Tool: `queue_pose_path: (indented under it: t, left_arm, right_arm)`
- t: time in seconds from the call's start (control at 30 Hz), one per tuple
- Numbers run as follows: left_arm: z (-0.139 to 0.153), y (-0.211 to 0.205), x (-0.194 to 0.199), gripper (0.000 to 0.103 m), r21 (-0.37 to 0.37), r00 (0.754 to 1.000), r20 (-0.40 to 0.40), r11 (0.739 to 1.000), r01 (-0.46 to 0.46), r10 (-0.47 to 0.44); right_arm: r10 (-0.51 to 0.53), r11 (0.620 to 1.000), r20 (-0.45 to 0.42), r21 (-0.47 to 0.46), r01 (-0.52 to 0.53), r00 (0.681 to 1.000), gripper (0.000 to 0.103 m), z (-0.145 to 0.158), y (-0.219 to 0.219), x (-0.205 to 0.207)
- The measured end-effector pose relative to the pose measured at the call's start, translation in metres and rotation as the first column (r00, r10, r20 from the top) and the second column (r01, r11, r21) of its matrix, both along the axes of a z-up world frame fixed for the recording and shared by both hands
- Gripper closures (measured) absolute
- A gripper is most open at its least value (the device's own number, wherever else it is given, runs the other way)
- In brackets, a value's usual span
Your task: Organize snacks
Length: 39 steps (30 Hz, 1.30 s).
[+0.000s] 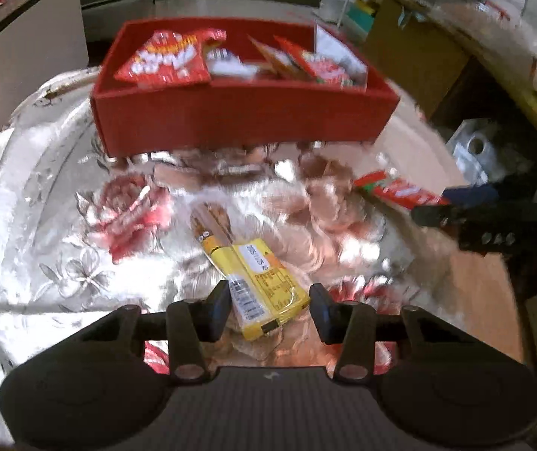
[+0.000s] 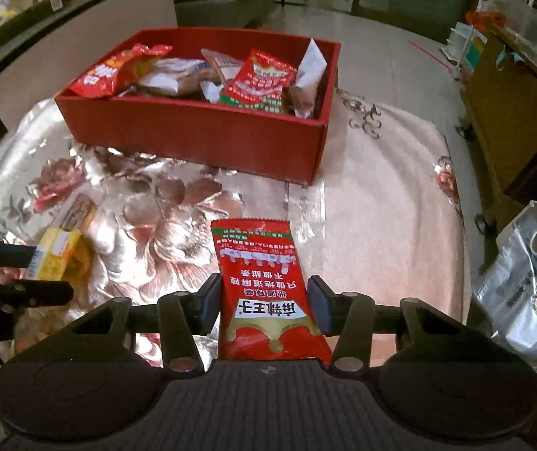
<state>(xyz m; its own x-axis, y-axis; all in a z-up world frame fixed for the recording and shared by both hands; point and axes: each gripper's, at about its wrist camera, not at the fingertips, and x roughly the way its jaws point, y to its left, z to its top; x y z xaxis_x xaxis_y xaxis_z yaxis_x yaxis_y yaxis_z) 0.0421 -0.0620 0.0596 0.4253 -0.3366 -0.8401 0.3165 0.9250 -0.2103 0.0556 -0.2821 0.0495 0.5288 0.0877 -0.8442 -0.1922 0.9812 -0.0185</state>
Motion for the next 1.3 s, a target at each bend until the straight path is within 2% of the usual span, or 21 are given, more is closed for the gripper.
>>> queue_pose_path:
  t: [0.17,0.37,0.47,0.63,0.73,0.77,0.87,0.97,1.0,1.07,1.1,1.13,1.2,1.3]
  left_arm:
    - [0.012,0.01,0.004,0.064,-0.048,1.0,0.009,0.999,-0.027,0.027]
    - [0.004,0.004,0.005,0.064,-0.021,1.0,-0.007,1.0,-0.002,0.002]
    - [-0.003,0.002,0.005,0.064,0.008,1.0,-0.009,1.0,0.009,-0.009]
    - [-0.021,0.007,0.009,0.061,0.039,1.0,-0.02,0.999,0.004,-0.003]
    - [-0.021,0.009,0.012,0.053,0.014,1.0,0.001,1.0,-0.005,0.005]
    - [-0.021,0.009,0.013,0.051,0.006,1.0,0.0,1.0,-0.013,0.013]
    - [-0.023,0.011,0.019,0.04,-0.008,0.999,0.012,0.999,-0.047,0.047]
    - [-0.024,0.01,0.026,0.037,-0.026,0.996,0.002,0.996,-0.086,0.086]
    - [-0.023,0.008,0.026,0.039,-0.01,0.996,0.008,0.996,-0.087,0.087]
    - [-0.022,0.004,0.025,0.064,0.026,0.997,0.035,0.997,-0.066,0.065]
    - [-0.021,0.004,0.025,0.073,0.023,0.998,0.031,0.998,-0.06,0.059]
    - [-0.02,0.007,0.027,0.086,-0.005,0.998,0.019,0.998,-0.065,0.065]
    - [-0.021,0.014,0.031,0.103,-0.085,0.997,-0.041,0.994,-0.066,0.062]
    - [-0.016,0.014,0.029,0.103,-0.087,0.998,-0.024,0.994,-0.062,0.06]
  right_arm:
    - [0.018,1.0,-0.031,0.004,-0.018,0.999,0.047,-0.008,0.005,0.001]
    - [0.024,0.999,-0.055,-0.044,-0.026,0.998,0.043,-0.024,0.012,0.008]
    - [0.024,0.997,-0.044,-0.067,-0.027,0.999,0.038,-0.029,0.019,0.015]
    - [0.011,0.995,-0.033,-0.098,-0.015,0.999,0.015,-0.038,0.019,0.019]
    - [-0.073,0.997,-0.071,0.002,0.073,0.995,0.004,-0.044,0.0,0.025]
    - [-0.069,0.997,-0.064,0.024,0.071,0.996,0.001,-0.044,-0.003,0.024]
    - [-0.034,0.999,-0.045,-0.032,0.033,0.998,0.008,-0.043,0.009,0.019]
    - [-0.006,1.0,-0.047,-0.018,0.005,0.999,0.029,-0.036,0.019,0.016]
    - [0.006,1.0,-0.043,-0.024,-0.007,0.999,0.036,-0.035,0.023,0.015]
    - [0.01,0.999,-0.042,-0.035,-0.012,0.999,0.04,-0.033,0.028,0.014]
    - [0.011,0.999,-0.045,-0.031,-0.013,0.999,0.043,-0.032,0.028,0.015]
    - [0.013,1.0,-0.046,-0.021,-0.014,0.999,0.044,-0.03,0.027,0.015]
    - [0.012,1.0,-0.05,0.001,-0.012,0.999,0.047,-0.027,0.024,0.016]
    - [0.008,1.0,-0.047,0.013,-0.008,0.999,0.048,-0.024,0.024,0.017]
